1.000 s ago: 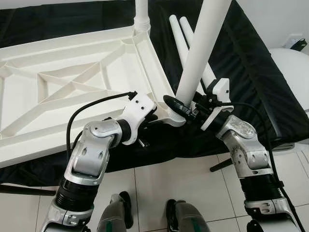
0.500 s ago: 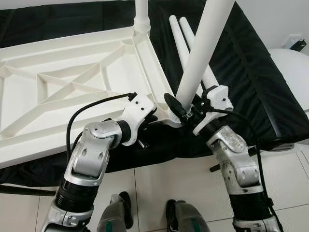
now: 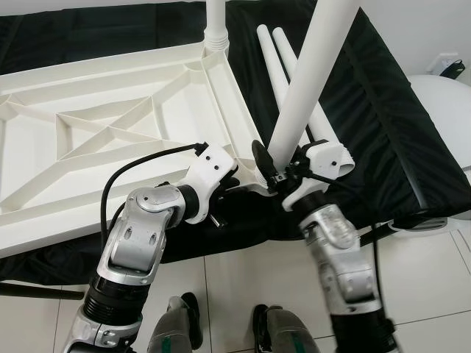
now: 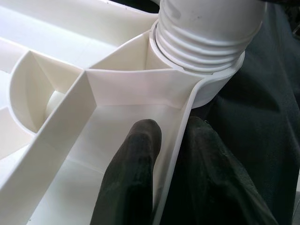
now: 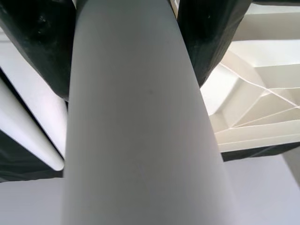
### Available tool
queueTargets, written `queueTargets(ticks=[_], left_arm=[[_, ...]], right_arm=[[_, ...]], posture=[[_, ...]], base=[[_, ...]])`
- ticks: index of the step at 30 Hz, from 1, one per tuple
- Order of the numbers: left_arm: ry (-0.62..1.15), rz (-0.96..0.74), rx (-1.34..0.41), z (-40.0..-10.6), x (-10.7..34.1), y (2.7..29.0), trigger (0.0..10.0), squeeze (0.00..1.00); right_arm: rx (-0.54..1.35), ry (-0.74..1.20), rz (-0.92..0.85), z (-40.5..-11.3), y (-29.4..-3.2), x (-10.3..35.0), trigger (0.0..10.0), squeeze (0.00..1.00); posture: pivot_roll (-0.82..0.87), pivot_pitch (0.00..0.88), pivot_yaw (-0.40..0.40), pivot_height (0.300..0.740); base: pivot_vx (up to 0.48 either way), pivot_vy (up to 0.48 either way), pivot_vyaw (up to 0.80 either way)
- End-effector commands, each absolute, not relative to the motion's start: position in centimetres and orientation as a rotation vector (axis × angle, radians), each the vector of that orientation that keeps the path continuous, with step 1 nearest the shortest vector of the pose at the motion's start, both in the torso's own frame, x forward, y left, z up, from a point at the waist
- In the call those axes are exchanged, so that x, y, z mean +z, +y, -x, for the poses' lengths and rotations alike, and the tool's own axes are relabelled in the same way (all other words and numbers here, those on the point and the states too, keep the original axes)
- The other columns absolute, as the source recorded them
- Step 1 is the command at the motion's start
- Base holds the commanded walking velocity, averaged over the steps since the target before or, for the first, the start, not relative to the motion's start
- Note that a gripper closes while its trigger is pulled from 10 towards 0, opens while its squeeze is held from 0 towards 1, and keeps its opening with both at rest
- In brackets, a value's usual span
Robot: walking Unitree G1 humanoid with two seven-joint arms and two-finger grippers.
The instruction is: Building children table
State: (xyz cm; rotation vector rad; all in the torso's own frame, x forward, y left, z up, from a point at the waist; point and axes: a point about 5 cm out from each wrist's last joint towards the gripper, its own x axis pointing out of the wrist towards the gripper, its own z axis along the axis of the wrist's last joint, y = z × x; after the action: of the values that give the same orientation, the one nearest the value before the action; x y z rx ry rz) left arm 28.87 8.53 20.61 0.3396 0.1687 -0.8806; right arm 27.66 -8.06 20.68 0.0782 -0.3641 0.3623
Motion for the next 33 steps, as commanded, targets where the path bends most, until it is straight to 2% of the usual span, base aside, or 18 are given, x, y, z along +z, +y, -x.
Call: queueTargets(ticks=[1, 6, 7, 10, 11, 12, 18, 29, 30, 33], left_arm=[[0.168, -0.316, -0.749, -29.2, 20.2, 9.1, 10.0, 0.00], [0.170, -0.317, -0.749, -29.2, 20.2, 9.1, 10.0, 0.00], [0.170, -0.316, -0.749, -29.3, 20.2, 9.1, 10.0, 0.00], [0.169, -0.315, -0.748, -29.3, 20.2, 9.1, 10.0, 0.00], [0.168, -0.314, -0.748, -29.3, 20.2, 9.1, 10.0, 0.00], [0.168, -0.313, -0.748, -29.3, 20.3, 9.1, 10.0, 0.00], [0.167, -0.312, -0.749, -29.3, 20.3, 9.1, 10.0, 0.00], [0.163, -0.310, -0.749, -29.6, 20.4, 9.0, 10.0, 0.00], [0.163, -0.310, -0.748, -29.6, 20.4, 9.1, 10.0, 0.00], [0.163, -0.310, -0.748, -29.6, 20.4, 9.1, 10.0, 0.00]], right_arm=[[0.426, -0.255, -0.143, -26.9, -5.3, 18.8, 0.0, 0.00], [0.378, -0.236, -0.143, -27.0, -5.8, 18.7, 0.0, 0.00], [0.367, -0.229, -0.141, -27.1, -5.9, 18.7, 10.0, 0.00], [0.349, -0.221, -0.126, -27.1, -6.1, 18.6, 10.0, 0.00], [0.345, -0.218, -0.131, -27.2, -6.2, 18.6, 10.0, 0.82], [0.353, -0.216, -0.148, -27.2, -6.3, 18.6, 10.0, 1.00], [0.355, -0.221, -0.141, -27.3, -6.7, 18.8, 10.0, 1.00], [0.522, -0.315, -0.101, -28.7, -9.6, 21.1, 10.0, 1.00], [0.563, -0.325, -0.084, -29.1, -10.2, 21.5, 10.0, 0.12], [0.600, -0.337, -0.066, -29.5, -10.7, 22.0, 10.0, 0.12]], posture=[[-0.01, 0.241, -0.046, 0.740], [-0.01, 0.242, -0.046, 0.740], [-0.01, 0.244, -0.045, 0.740], [-0.01, 0.246, -0.044, 0.740], [-0.01, 0.247, -0.044, 0.740], [-0.02, 0.247, -0.044, 0.740], [-0.02, 0.247, -0.043, 0.740], [-0.02, 0.248, -0.037, 0.740], [-0.02, 0.248, -0.037, 0.740], [-0.03, 0.248, -0.037, 0.740]], base=[[0.000, 0.000, 0.00], [0.000, 0.000, 0.00], [0.000, 0.000, 0.00], [0.000, 0.000, 0.00], [0.000, 0.000, 0.00], [0.000, 0.000, 0.00], [0.000, 0.000, 0.00], [0.000, 0.000, 0.00], [0.000, 0.000, 0.00], [0.000, 0.000, 0.00]])
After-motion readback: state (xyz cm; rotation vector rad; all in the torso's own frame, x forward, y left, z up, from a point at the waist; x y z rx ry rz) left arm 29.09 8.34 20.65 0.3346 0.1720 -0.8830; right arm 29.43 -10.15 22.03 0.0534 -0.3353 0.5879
